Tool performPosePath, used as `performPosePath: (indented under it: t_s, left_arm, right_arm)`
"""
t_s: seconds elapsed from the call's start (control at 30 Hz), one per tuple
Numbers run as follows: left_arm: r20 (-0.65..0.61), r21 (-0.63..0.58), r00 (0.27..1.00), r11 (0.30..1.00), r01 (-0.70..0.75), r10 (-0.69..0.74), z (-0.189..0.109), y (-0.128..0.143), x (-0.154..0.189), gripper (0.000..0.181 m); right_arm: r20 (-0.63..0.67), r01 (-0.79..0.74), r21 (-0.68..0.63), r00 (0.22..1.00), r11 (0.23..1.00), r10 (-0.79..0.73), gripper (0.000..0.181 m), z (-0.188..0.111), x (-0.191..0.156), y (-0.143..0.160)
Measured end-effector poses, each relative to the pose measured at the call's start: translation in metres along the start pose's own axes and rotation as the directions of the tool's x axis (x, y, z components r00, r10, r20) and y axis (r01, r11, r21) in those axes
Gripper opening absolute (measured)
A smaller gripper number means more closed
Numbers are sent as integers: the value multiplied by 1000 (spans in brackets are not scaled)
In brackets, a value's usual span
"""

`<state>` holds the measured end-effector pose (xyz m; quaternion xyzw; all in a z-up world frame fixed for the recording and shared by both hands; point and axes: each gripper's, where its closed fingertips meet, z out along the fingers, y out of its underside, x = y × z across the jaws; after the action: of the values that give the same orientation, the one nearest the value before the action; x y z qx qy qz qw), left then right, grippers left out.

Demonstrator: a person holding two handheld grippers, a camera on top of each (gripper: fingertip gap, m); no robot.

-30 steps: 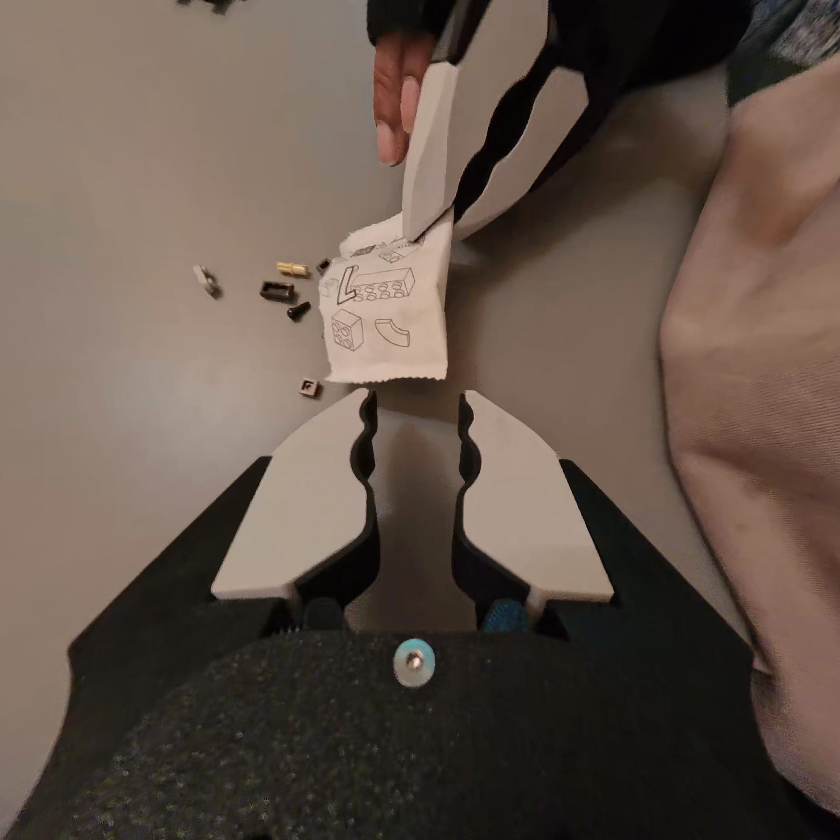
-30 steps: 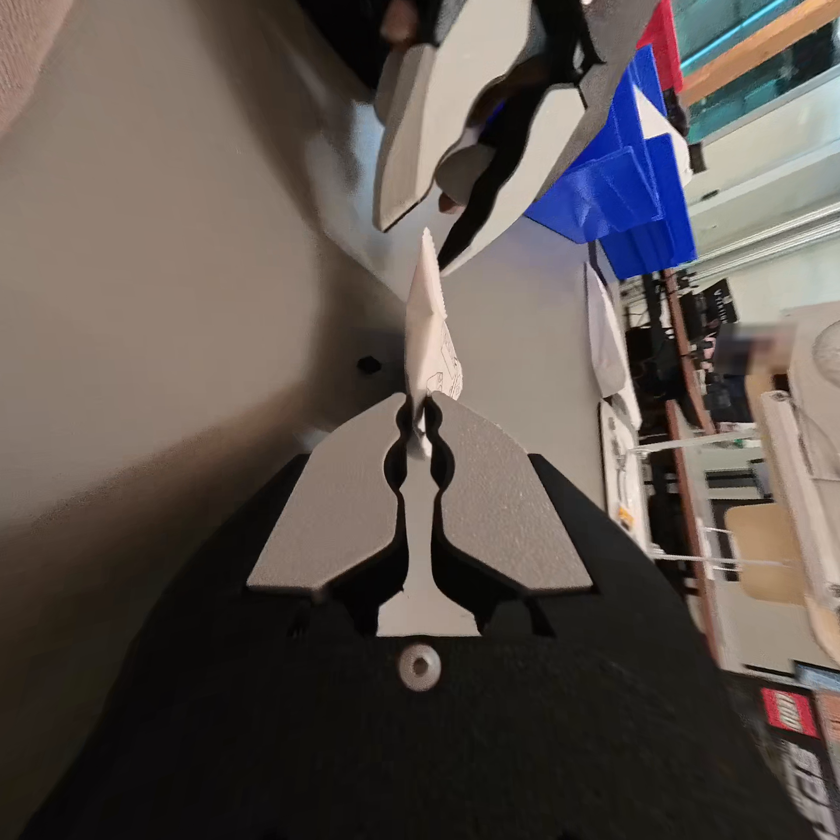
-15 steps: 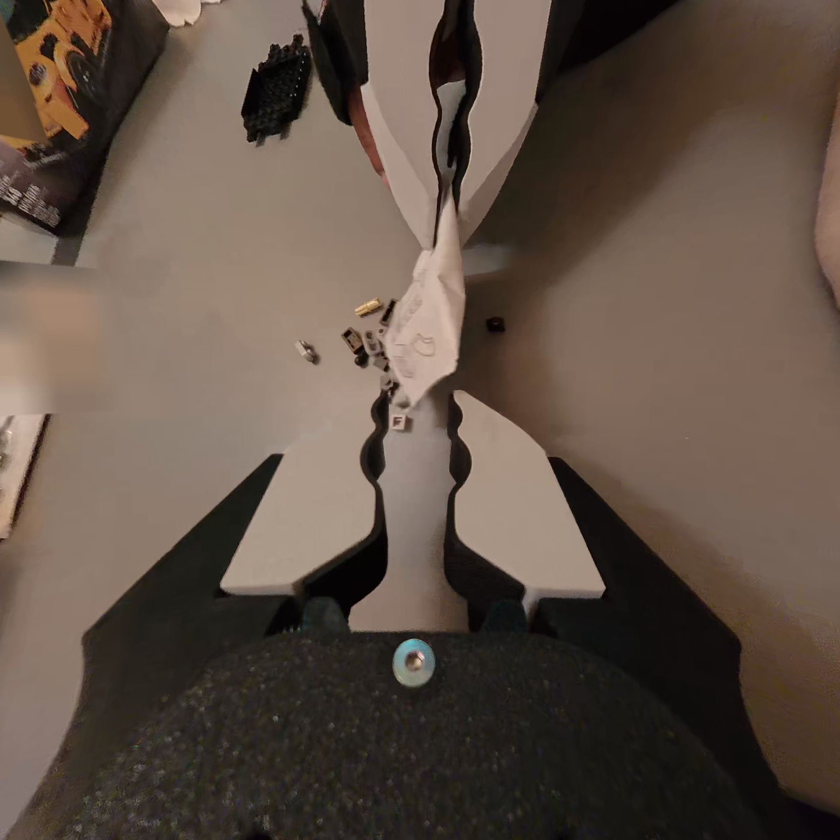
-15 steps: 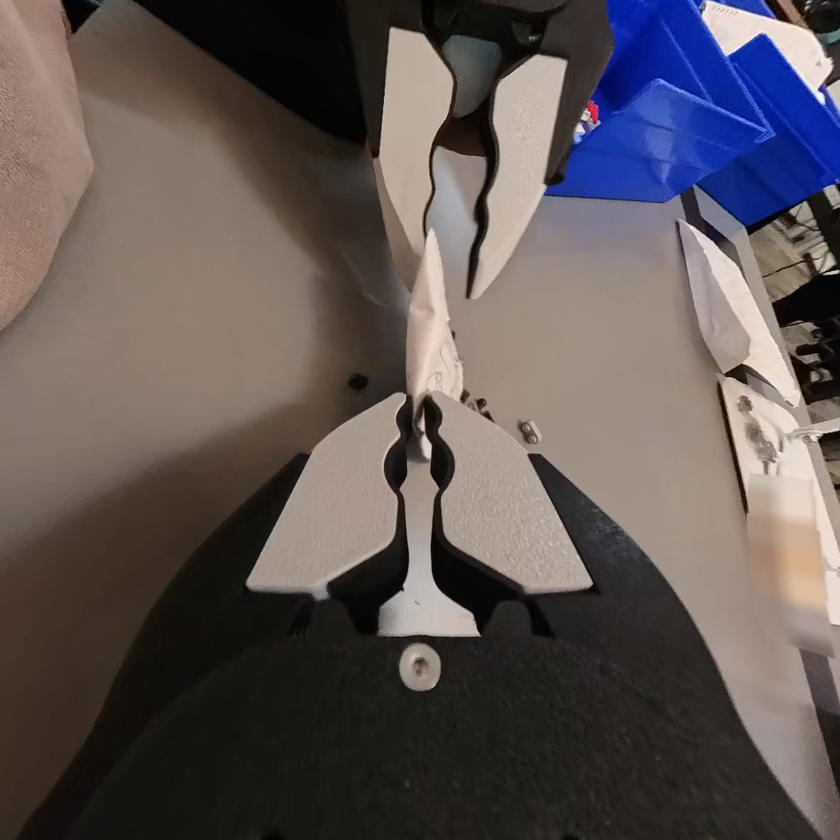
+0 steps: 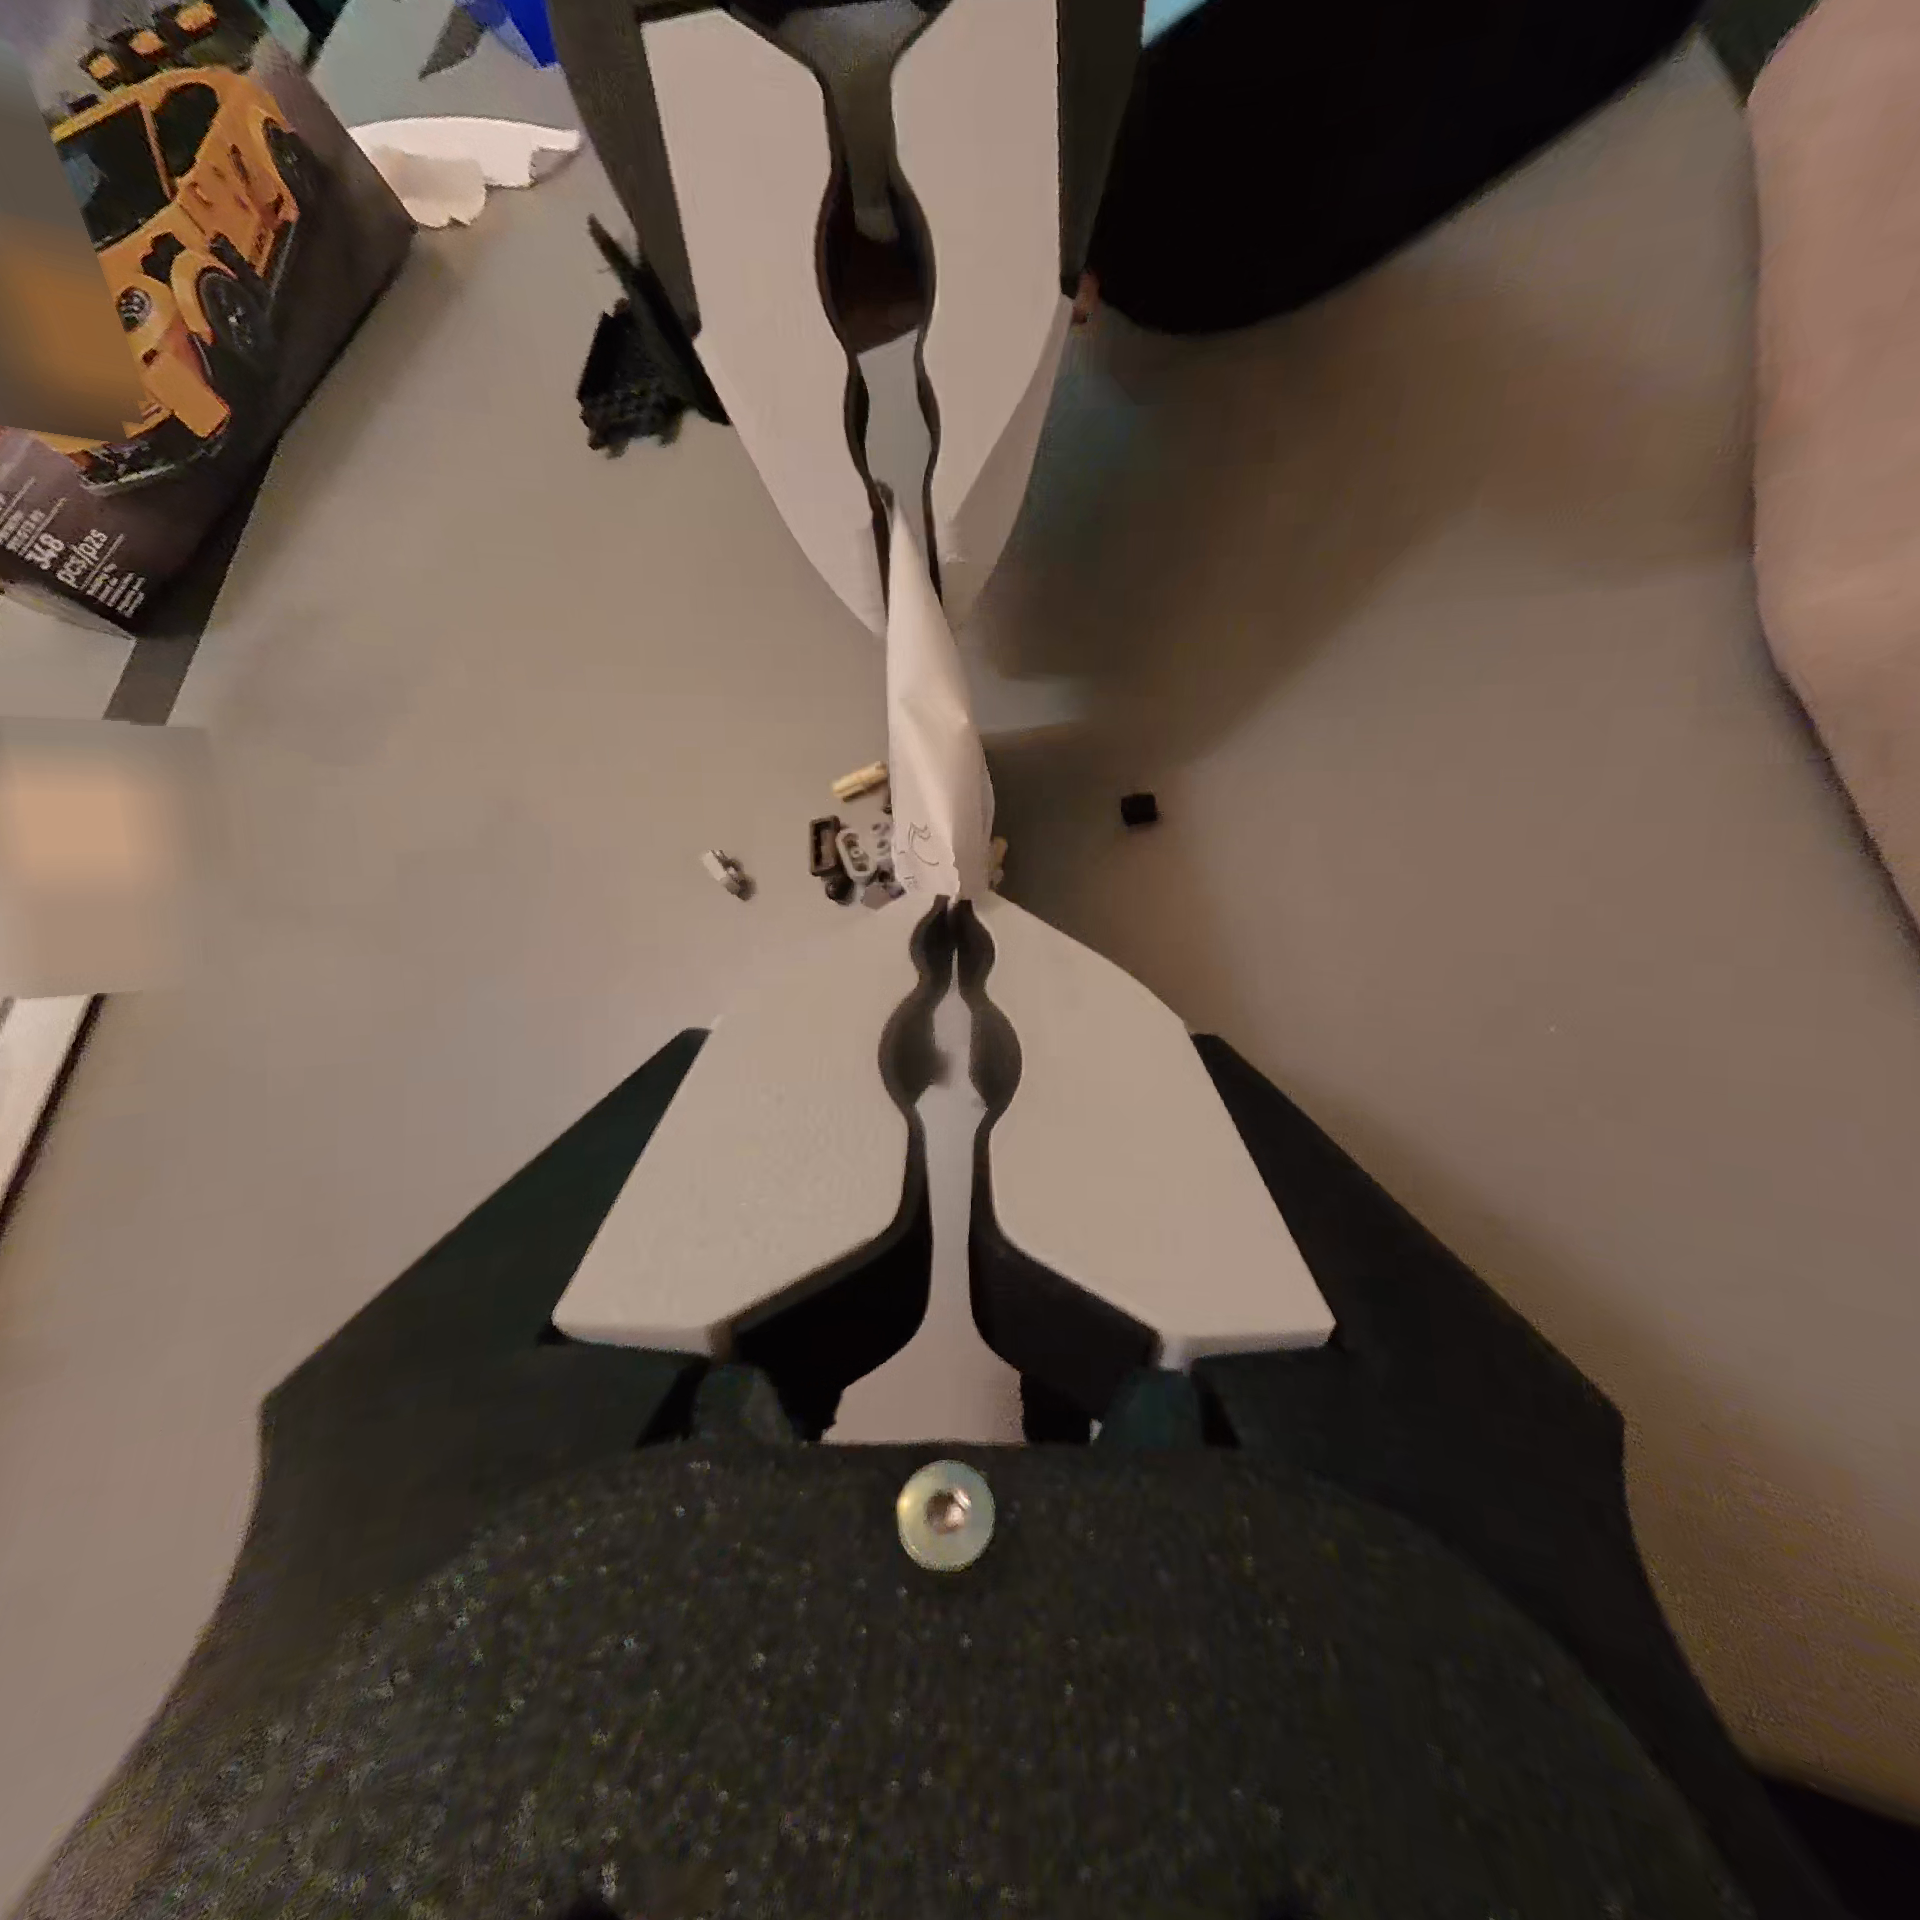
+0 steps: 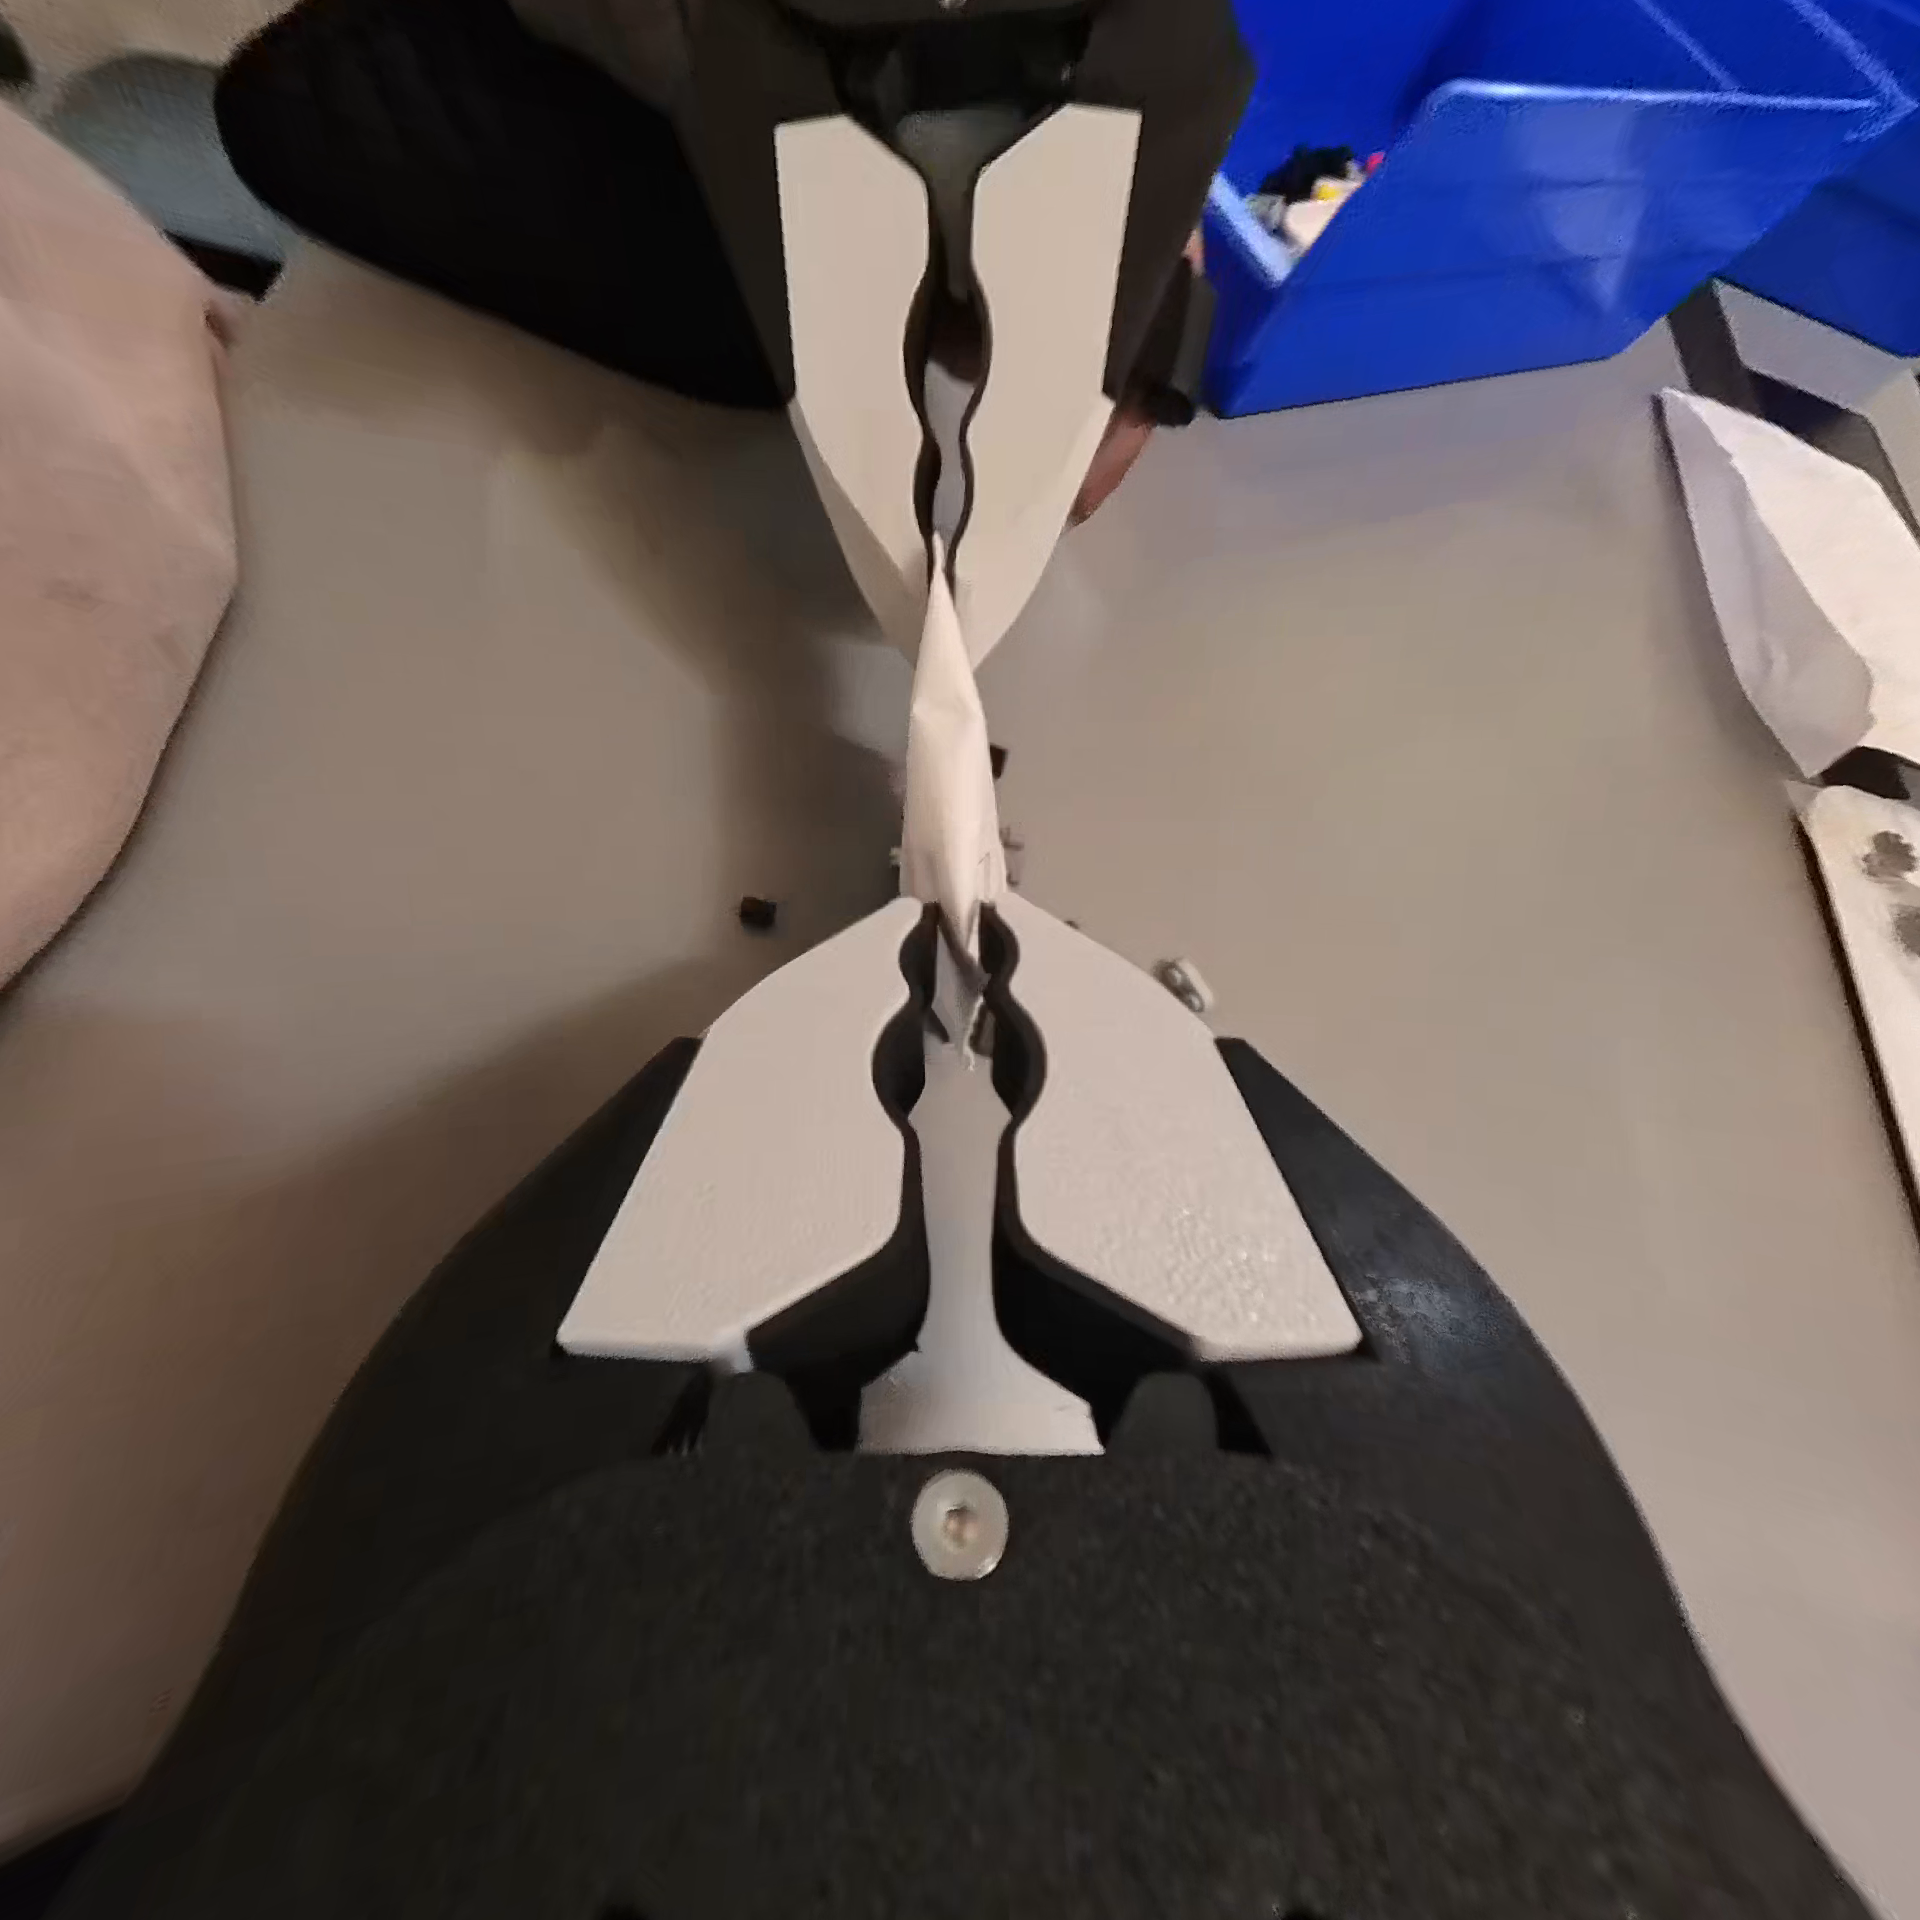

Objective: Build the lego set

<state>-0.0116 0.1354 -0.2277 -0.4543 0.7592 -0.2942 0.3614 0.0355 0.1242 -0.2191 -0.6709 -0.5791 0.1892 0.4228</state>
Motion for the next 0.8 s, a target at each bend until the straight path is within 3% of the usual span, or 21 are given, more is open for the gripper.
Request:
performPosePath:
  t_s: [0.2,0.47,0.63,0.8]
  left_arm:
    - [-45,125,987,979,158,-154,-8,-1,-14,0]
    - [-112,190,971,954,231,-213,-11,-2,-19,0]
    - [-100,209,960,938,278,-262,-12,-4,-31,0]
    - [-87,226,952,924,307,-295,-12,-12,-43,0]
  right_arm:
    - [-5,-71,25,997,997,71,20,-7,13,1]
    - [37,-183,84,983,980,181,25,-3,23,0]
    - [69,-208,130,977,969,201,6,-1,28,-11]
    - [76,-231,130,972,964,223,2,2,31,-16]
